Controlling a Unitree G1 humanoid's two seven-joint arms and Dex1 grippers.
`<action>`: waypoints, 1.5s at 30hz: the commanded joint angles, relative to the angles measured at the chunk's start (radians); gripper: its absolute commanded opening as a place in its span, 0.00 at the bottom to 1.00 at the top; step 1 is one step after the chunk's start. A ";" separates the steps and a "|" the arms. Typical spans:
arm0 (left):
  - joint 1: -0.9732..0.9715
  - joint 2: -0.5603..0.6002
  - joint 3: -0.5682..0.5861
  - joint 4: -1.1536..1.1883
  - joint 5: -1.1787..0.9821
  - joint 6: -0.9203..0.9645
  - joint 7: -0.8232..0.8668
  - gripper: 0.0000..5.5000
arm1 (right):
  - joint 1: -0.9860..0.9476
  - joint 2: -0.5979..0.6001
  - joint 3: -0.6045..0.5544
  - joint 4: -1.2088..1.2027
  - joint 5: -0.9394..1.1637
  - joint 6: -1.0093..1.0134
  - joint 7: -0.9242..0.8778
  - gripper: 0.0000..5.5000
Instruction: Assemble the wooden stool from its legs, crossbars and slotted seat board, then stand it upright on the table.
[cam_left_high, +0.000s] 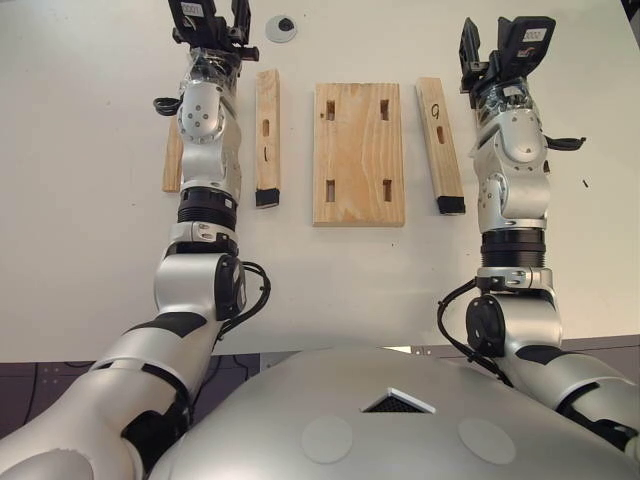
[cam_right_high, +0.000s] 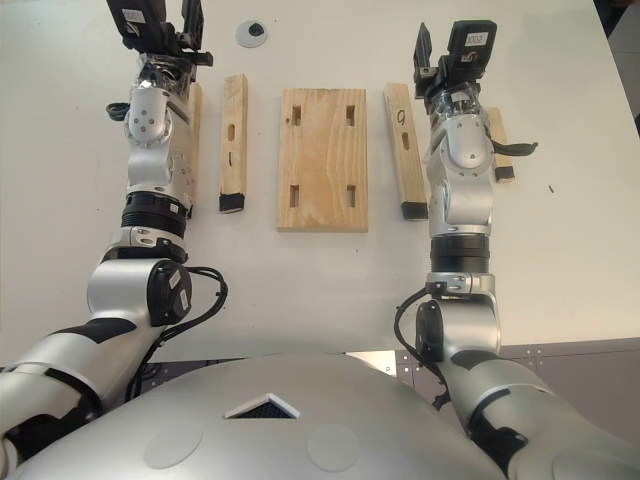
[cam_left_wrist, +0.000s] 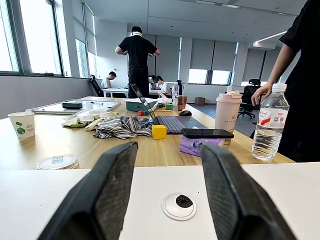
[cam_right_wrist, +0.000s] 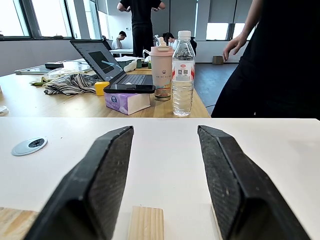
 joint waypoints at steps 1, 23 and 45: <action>-0.022 0.004 -0.004 0.009 0.008 -0.005 0.001 0.41 | -0.018 0.004 0.000 0.007 0.003 -0.006 -0.001 0.43; -0.011 -0.008 0.000 -0.007 -0.003 0.004 0.003 0.41 | -0.017 -0.001 -0.006 0.000 0.003 0.002 -0.007 0.43; 0.084 -0.006 0.002 -0.113 0.003 0.038 0.036 0.41 | 0.448 -0.369 -0.257 -0.116 0.168 0.319 0.339 0.43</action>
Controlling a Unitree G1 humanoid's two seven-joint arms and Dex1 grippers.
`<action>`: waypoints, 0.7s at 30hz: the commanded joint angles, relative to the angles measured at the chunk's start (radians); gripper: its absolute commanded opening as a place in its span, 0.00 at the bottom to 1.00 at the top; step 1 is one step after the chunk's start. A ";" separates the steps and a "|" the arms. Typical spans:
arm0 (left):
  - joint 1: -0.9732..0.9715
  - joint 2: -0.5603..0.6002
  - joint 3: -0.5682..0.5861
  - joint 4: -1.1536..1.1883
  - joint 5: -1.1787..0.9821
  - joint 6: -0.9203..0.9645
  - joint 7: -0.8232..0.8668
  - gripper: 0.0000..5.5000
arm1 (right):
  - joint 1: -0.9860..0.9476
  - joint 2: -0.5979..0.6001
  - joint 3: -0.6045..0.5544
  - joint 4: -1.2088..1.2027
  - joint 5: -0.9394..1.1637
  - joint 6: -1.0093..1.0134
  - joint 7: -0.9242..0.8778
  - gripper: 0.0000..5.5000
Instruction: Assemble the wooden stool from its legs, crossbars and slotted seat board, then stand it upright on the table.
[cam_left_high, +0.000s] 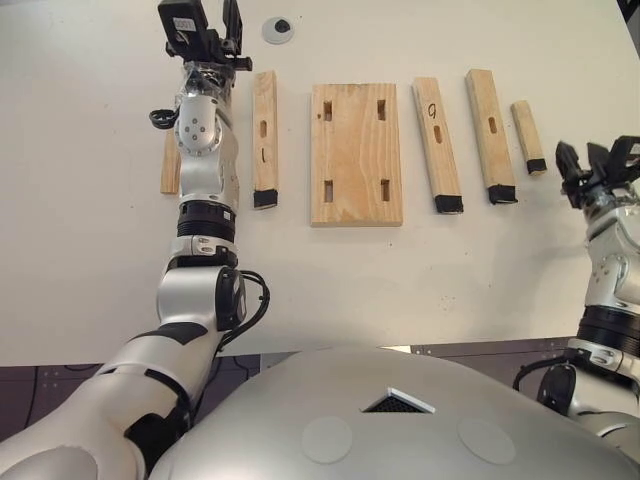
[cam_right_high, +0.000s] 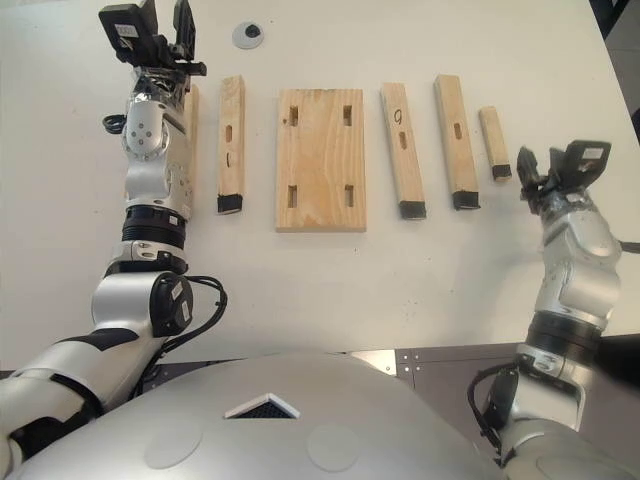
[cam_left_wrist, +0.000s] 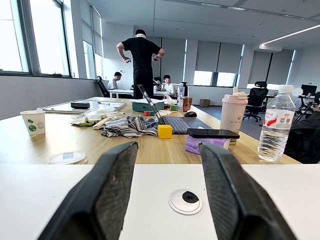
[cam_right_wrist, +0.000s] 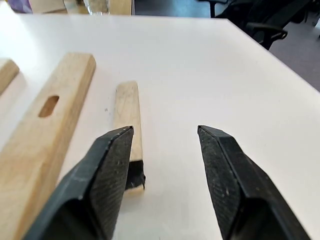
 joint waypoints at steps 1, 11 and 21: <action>0.001 -0.001 -0.005 -0.012 0.003 0.020 0.004 0.41 | 0.017 -0.007 0.040 0.043 -0.003 0.005 0.047 0.43; -0.001 0.000 -0.008 -0.010 0.001 0.029 -0.008 0.41 | 0.031 0.014 0.093 0.057 -0.038 -0.068 0.040 0.43; -0.012 -0.001 -0.007 -0.002 -0.002 0.038 -0.015 0.42 | -0.039 0.032 0.141 0.217 -0.037 -0.107 0.062 0.35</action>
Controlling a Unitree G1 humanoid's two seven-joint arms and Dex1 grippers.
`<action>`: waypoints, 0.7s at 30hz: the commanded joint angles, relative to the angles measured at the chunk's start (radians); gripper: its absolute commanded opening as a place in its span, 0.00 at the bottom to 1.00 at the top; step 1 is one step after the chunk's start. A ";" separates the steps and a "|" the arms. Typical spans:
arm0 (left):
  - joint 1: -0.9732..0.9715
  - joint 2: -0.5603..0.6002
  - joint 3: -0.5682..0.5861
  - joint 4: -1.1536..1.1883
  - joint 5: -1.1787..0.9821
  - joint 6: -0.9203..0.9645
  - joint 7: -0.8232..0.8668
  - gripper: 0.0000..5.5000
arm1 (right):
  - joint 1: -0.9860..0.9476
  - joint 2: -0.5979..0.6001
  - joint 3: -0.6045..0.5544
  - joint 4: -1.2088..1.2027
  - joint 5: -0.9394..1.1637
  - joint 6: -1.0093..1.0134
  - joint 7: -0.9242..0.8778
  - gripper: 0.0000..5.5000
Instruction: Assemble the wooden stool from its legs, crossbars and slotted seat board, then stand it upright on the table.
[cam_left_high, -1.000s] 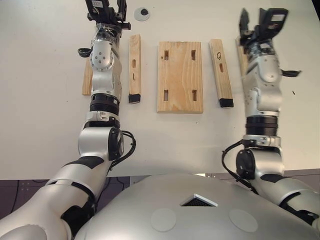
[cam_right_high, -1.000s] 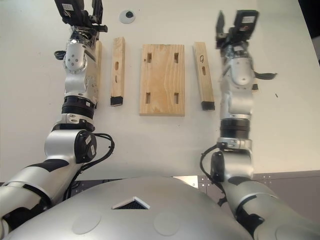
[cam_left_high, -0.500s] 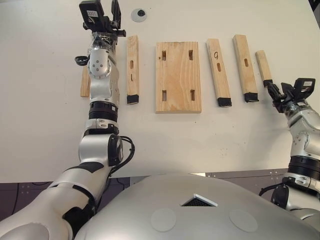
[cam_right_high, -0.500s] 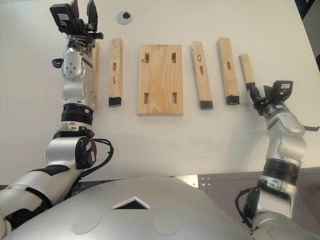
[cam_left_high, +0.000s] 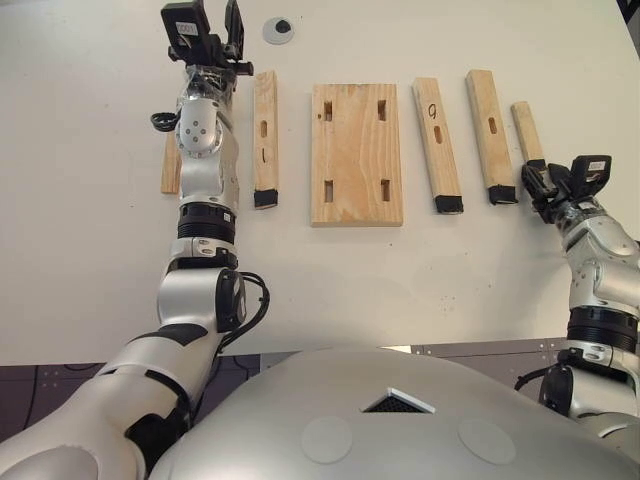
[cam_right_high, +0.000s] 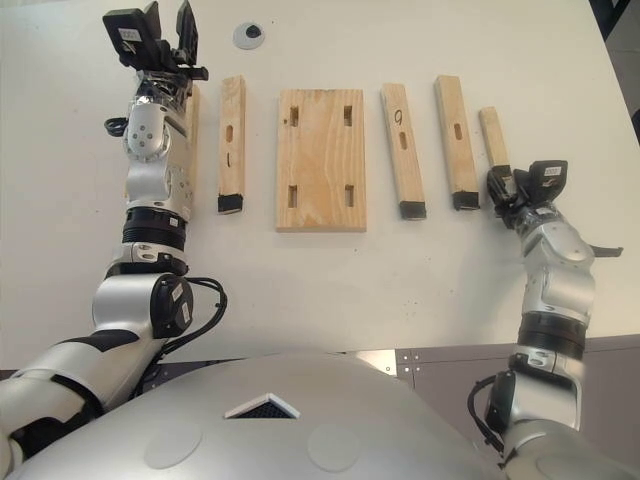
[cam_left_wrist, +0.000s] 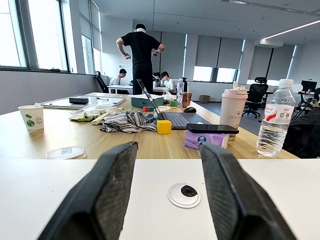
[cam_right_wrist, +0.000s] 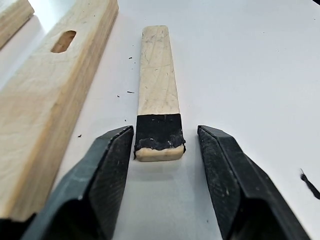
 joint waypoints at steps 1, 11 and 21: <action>-0.013 -0.001 -0.005 -0.002 0.000 0.017 -0.003 0.42 | 0.014 0.026 0.038 0.036 -0.010 0.012 0.012 0.32; -0.010 0.003 -0.042 -0.213 -0.300 0.517 -0.358 0.42 | -0.041 0.018 0.042 -0.175 -0.134 -0.258 -0.177 0.24; -0.001 -0.122 0.130 -0.481 -1.014 1.307 -0.192 0.42 | -0.130 0.132 0.377 -0.437 -0.168 -0.325 -0.047 0.24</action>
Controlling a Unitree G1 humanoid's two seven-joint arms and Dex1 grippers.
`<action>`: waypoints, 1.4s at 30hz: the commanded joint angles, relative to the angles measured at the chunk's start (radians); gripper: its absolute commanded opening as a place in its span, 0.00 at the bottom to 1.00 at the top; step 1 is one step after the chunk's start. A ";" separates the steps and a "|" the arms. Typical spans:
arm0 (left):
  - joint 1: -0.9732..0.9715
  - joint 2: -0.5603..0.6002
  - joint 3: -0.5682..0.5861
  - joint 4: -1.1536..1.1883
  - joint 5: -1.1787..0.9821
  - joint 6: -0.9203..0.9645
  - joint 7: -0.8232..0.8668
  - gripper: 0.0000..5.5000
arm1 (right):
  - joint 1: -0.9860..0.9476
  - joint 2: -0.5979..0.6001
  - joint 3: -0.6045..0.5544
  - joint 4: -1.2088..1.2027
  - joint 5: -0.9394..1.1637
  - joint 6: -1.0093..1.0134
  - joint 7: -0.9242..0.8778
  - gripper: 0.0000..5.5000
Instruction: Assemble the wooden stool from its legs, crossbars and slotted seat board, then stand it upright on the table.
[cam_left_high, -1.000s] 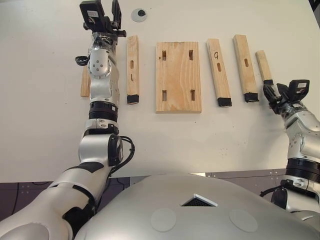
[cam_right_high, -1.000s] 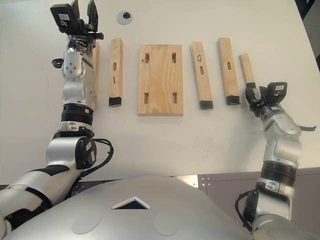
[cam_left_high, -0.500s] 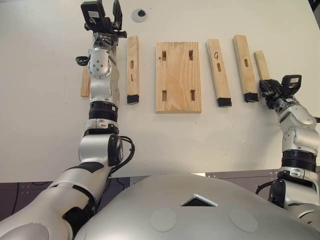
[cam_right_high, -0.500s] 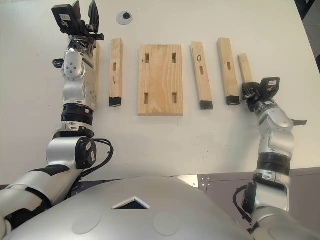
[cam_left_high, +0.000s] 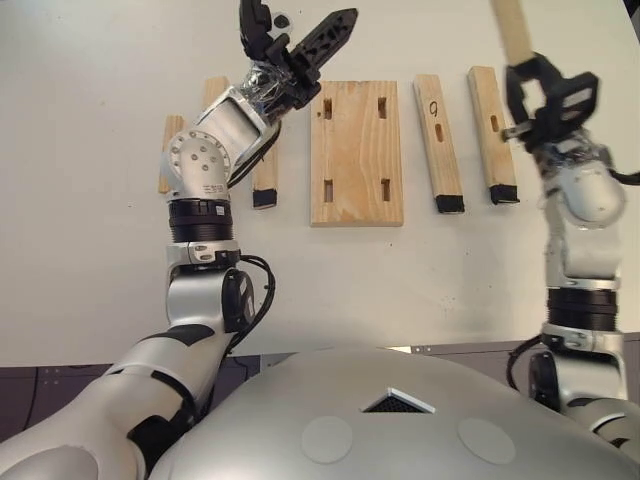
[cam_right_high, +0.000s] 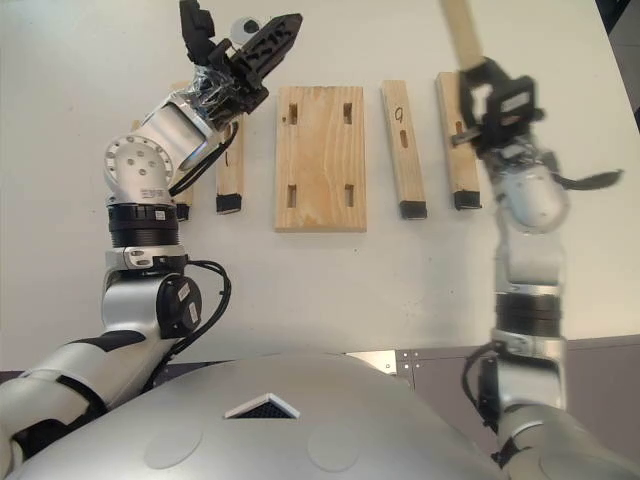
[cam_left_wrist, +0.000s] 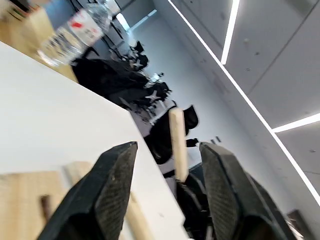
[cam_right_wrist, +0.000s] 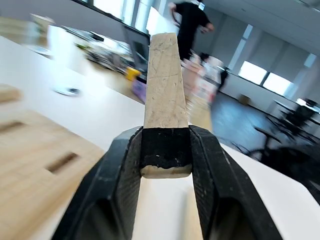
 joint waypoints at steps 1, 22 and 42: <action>0.000 -0.050 0.023 -0.052 -0.099 0.119 0.120 0.42 | -0.044 0.050 0.076 -0.054 -0.017 0.014 0.021 0.24; -0.036 -0.082 0.096 -0.030 -0.127 0.010 0.184 0.12 | 0.046 0.075 0.172 -0.157 -0.021 0.078 0.034 0.24; 0.197 0.129 -0.122 -0.159 0.618 -0.617 0.152 0.07 | 0.082 0.053 0.103 -0.056 -0.022 0.125 -0.003 0.45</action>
